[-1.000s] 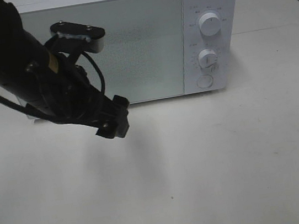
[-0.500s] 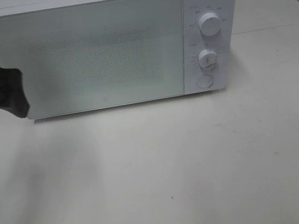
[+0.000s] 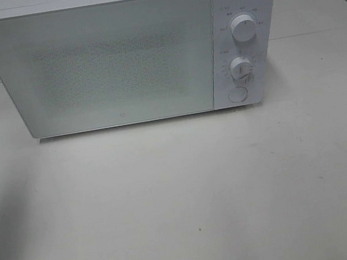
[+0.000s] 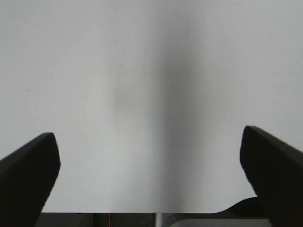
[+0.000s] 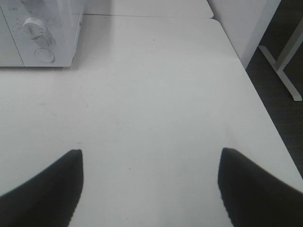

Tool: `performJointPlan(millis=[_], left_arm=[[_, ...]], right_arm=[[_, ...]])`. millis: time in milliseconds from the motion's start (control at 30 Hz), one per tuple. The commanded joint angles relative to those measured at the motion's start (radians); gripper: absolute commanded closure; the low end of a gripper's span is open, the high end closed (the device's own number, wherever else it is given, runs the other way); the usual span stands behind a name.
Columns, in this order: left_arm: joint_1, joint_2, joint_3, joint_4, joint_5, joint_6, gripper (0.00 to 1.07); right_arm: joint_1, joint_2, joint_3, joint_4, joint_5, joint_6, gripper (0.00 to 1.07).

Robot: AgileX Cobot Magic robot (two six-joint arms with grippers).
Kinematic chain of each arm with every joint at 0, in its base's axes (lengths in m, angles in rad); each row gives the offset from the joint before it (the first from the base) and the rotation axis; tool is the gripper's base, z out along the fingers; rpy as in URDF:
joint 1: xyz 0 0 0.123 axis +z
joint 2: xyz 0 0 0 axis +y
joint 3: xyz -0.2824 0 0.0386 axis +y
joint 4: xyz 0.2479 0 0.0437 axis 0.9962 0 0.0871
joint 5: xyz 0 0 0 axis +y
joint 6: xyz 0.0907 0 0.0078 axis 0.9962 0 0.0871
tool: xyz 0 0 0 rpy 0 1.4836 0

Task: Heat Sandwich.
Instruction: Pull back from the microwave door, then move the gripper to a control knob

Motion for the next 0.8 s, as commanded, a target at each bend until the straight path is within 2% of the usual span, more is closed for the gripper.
performJointPlan(millis=[33,100,333,400,467,633,800], left_arm=[[0.006,-0.086,0.070,-0.008,0.016,0.000,0.09],[0.006,-0.111,0.086,-0.008,0.021,0.000,0.09],[0.006,-0.322,0.244,-0.011,0.034,0.001,0.09],[0.006,-0.353,0.263,-0.011,0.034,0.001,0.09],[0.006,-0.443,0.316,-0.020,0.032,0.029,0.09],[0.006,-0.597,0.389,-0.047,0.030,0.045,0.09],[0.006,-0.724,0.414,-0.049,0.068,0.045,0.09]], right_arm=[[-0.005,-0.029,0.003,-0.003,-0.009,-0.016,0.32],[-0.005,-0.029,0.003,-0.003,-0.009,-0.016,0.32],[-0.005,-0.029,0.003,-0.003,-0.009,-0.016,0.32],[-0.005,-0.029,0.003,-0.003,-0.009,-0.016,0.32],[-0.005,-0.029,0.003,-0.003,-0.009,-0.016,0.32],[-0.005,-0.029,0.003,-0.003,-0.009,-0.016,0.32],[-0.005,-0.029,0.003,-0.003,-0.009,-0.016,0.32]])
